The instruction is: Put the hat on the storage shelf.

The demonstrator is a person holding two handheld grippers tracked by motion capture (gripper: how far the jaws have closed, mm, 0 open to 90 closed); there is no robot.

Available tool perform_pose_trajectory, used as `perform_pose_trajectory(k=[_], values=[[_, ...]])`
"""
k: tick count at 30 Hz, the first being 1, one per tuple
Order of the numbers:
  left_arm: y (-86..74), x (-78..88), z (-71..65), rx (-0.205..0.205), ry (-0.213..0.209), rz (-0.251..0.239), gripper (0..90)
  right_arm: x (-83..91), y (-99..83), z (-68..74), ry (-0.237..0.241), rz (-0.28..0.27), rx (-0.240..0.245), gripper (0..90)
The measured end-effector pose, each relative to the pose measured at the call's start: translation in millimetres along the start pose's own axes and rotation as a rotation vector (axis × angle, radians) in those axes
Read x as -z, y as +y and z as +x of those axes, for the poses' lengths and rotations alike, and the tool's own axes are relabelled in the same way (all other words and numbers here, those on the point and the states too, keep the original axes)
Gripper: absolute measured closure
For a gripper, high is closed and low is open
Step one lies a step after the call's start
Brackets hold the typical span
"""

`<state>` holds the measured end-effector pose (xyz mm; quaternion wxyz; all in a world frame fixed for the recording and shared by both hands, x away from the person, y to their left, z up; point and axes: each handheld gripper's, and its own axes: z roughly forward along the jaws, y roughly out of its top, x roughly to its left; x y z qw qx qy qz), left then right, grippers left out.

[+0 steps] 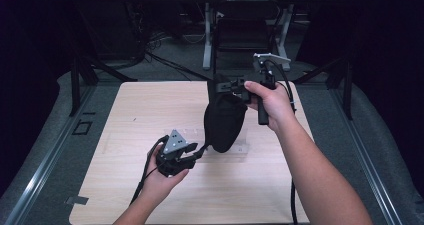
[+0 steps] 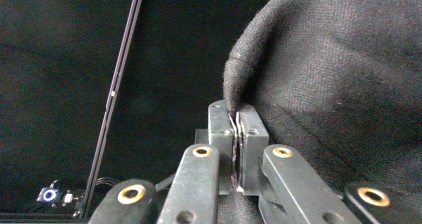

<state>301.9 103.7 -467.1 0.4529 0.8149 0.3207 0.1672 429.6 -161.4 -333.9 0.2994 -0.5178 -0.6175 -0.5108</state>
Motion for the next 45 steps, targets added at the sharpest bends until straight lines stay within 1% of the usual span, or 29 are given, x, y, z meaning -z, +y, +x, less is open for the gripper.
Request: perform_pose_trajectory(k=[4,7,8,9,17,20,21,23,25,27,32,34,37,39,40,42,43,44,45], values=[[3.5,-7.0,-3.7,-0.019,0.003,0.015,70.1,-0.7,0.0,-0.1,0.003,0.001,0.000,88.0],[3.0,-9.7,-4.9,-0.037,0.026,0.023,77.4,-1.0,0.0,0.3,0.002,0.004,-0.001,88.0],[2.4,-9.8,-4.3,-0.033,0.021,0.021,78.4,-1.1,-0.1,0.4,0.002,0.005,-0.001,88.0],[1.9,-9.7,-3.9,-0.030,0.020,0.018,79.0,-0.9,-0.2,0.4,0.000,0.008,0.002,87.9],[0.3,-8.6,-6.1,-0.071,0.046,0.023,82.5,-2.8,-1.0,1.1,0.005,0.005,0.004,87.3],[-0.8,-8.1,-6.2,-0.080,0.053,0.022,83.3,-3.7,-1.0,3.5,-0.001,0.006,0.014,85.3],[-1.0,-7.9,-6.2,-0.086,0.055,0.024,83.4,-3.7,-1.1,4.3,0.002,0.006,0.016,83.9],[-1.2,-7.7,-7.8,-0.113,0.064,0.031,84.0,-3.0,-0.9,5.7,0.013,0.007,0.017,82.8],[-1.4,-7.5,-8.4,-0.121,0.068,0.035,84.2,-0.8,-0.5,7.2,0.012,0.004,0.021,82.9],[-1.6,-7.0,-7.7,-0.116,0.072,0.035,84.4,2.7,-0.3,8.5,0.019,-0.007,0.019,83.2],[-5.8,-3.5,-1.4,-0.105,0.088,0.044,85.7,15.1,0.4,9.7,0.014,-0.027,0.028,83.2],[-8.6,-2.7,0.3,-0.116,0.106,0.048,85.9,19.2,0.4,9.5,0.013,-0.036,0.028,83.4],[-14.0,-2.5,3.5,-0.114,0.118,0.064,86.0,23.1,-0.1,8.9,0.007,-0.040,0.028,83.6],[-19.1,-3.5,5.9,-0.098,0.118,0.073,85.9,25.0,-0.7,8.9,0.006,-0.043,0.029,83.5],[-21.7,-3.7,7.7,-0.106,0.126,0.083,85.9,25.8,-0.9,8.7,0.004,-0.042,0.032,83.4],[-28.2,-5.9,9.5,-0.090,0.143,0.096,85.7,27.0,-1.6,8.8,-0.003,-0.043,0.037,83.2],[-31.6,-7.7,10.9,-0.080,0.137,0.103,85.7,27.5,-2.0,8.9,-0.006,-0.042,0.038,83.0],[-34.6,-8.8,14.4,-0.099,0.111,0.108,85.6,28.1,-2.5,8.9,-0.009,-0.041,0.041,83.0],[-37.1,-8.3,15.2,-0.092,0.109,0.109,85.6,28.4,-2.9,9.1,-0.013,-0.039,0.044,83.1]])
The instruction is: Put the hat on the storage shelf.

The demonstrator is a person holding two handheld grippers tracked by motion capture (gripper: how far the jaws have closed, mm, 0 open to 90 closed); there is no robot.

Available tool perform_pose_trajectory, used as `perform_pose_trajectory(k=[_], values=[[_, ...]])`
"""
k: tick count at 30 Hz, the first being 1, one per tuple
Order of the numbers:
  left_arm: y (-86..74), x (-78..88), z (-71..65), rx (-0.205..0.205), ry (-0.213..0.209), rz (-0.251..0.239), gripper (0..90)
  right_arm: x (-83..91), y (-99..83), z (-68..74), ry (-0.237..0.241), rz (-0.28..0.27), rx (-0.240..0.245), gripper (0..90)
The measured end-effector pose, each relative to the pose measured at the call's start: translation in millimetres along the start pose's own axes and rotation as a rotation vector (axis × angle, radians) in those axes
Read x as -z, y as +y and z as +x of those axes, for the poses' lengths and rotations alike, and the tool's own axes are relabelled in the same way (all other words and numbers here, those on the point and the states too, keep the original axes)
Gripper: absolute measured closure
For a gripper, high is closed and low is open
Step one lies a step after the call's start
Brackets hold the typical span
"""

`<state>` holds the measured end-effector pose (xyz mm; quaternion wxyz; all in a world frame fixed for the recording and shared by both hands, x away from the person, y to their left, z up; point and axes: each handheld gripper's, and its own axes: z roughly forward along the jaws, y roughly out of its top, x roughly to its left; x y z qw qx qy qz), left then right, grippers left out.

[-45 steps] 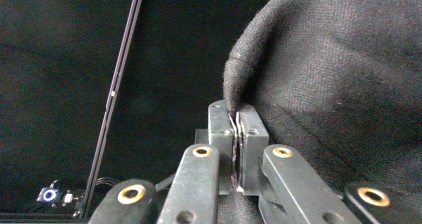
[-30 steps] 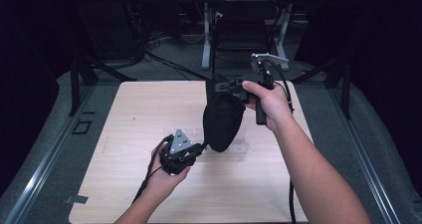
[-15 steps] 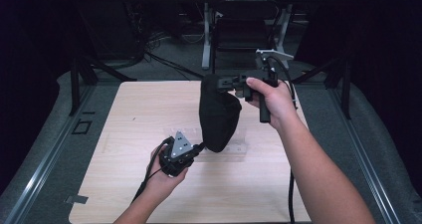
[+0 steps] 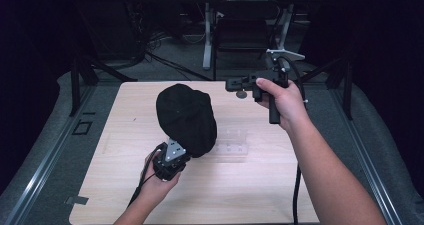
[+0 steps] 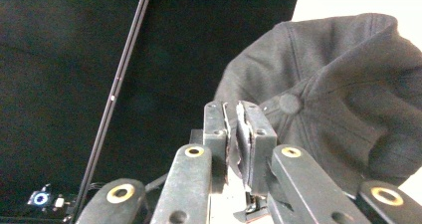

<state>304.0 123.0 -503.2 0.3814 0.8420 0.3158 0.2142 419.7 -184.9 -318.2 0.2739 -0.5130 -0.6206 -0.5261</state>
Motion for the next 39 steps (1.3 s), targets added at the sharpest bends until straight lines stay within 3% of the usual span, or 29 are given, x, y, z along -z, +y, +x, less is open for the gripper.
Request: perform_pose_trajectory(k=[4,9,12,14,15,22,25,31,35,37,39], values=[[-7.1,-0.5,0.6,0.038,0.012,-0.018,85.1,2.2,-2.2,1.4,-0.013,0.005,0.012,83.1],[-11.9,1.0,5.1,0.085,-0.007,-0.022,80.3,5.9,-5.6,2.9,-0.024,-0.002,0.024,83.1],[-18.3,4.2,10.4,0.098,-0.013,-0.014,74.5,9.1,-9.5,3.4,-0.060,-0.012,0.043,83.1],[-22.4,6.9,10.6,0.116,0.007,-0.015,73.5,12.1,-12.2,2.8,-0.084,-0.015,0.056,83.2],[-24.7,7.4,8.8,0.151,0.007,-0.025,72.4,13.4,-13.7,2.4,-0.087,-0.019,0.059,83.3],[-36.7,19.6,16.4,0.169,0.021,-0.039,67.1,23.7,-26.1,0.7,-0.184,-0.039,0.118,83.5],[-42.6,24.6,18.4,0.172,0.025,-0.039,63.5,27.7,-32.3,-1.1,-0.186,-0.043,0.125,83.4],[-54.5,32.2,23.5,0.198,0.042,-0.044,58.8,36.3,-51.0,-2.3,-0.320,-0.078,0.194,83.3],[-59.4,35.5,28.1,0.226,0.041,-0.058,58.4,41.4,-61.4,-4.1,-0.376,-0.091,0.228,82.6],[-62.2,37.5,29.4,0.252,0.042,-0.068,57.6,44.5,-74.6,-4.8,-0.444,-0.099,0.282,79.5],[-62.8,37.7,29.5,0.259,0.038,-0.077,56.6,45.5,-80.8,-7.6,-0.444,-0.103,0.290,77.5]])
